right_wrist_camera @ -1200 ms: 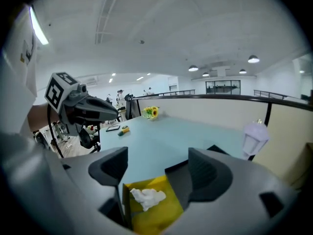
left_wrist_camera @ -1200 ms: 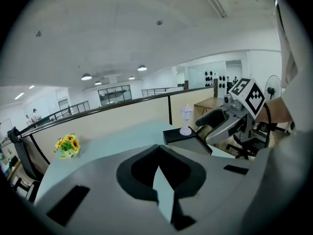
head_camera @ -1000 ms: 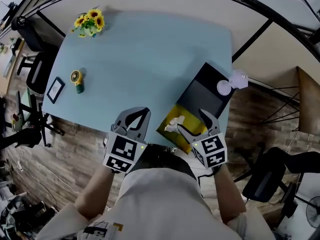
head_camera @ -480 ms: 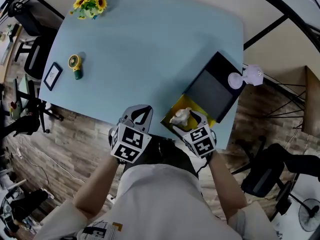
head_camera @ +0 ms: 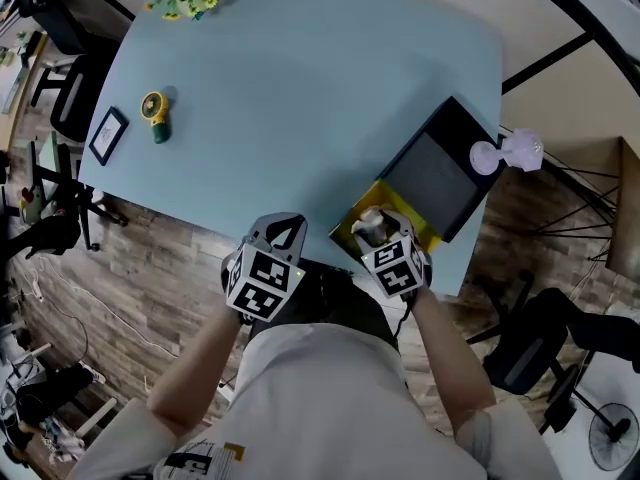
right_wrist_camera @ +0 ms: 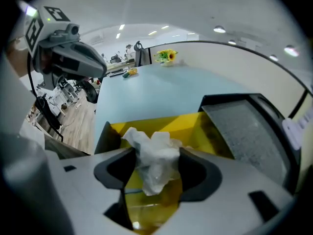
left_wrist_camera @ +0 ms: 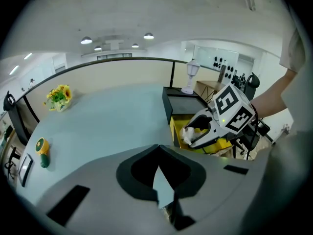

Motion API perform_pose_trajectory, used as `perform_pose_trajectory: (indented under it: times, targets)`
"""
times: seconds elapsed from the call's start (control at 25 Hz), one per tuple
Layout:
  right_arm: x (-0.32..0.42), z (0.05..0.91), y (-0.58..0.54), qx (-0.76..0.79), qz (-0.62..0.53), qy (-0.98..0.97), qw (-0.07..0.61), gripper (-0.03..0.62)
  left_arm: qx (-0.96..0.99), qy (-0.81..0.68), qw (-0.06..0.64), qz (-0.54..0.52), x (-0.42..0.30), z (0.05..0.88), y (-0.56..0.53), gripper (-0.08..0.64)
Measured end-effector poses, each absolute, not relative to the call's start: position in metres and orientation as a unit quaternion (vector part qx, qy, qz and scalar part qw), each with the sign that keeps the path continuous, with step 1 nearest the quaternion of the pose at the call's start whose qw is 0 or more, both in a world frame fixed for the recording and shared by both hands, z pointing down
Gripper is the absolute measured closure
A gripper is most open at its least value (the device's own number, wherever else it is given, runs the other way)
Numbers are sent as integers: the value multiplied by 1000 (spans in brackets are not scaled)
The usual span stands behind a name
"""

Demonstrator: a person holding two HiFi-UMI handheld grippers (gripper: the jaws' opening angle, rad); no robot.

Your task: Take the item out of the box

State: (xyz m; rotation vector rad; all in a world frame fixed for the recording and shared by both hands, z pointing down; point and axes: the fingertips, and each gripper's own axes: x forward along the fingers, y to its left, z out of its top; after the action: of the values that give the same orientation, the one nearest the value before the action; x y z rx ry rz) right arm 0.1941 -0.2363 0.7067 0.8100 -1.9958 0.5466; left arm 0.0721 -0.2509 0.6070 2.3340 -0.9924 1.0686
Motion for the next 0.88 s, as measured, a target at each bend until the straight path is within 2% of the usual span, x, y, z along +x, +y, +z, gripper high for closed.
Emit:
perform_pose_trajectory:
  times: [0.2, 0.52, 0.88]
  targets:
    - [196, 701, -241, 334, 239, -804, 431, 408, 832, -359, 190, 376, 68, 602, -255, 555]
    - [191, 643, -251, 354, 269, -817, 367, 434, 843, -365, 166, 360, 69, 577, -269, 555]
    - [196, 532, -289, 415, 220, -843, 264, 436, 856, -381, 120, 327, 62, 523, -297, 555]
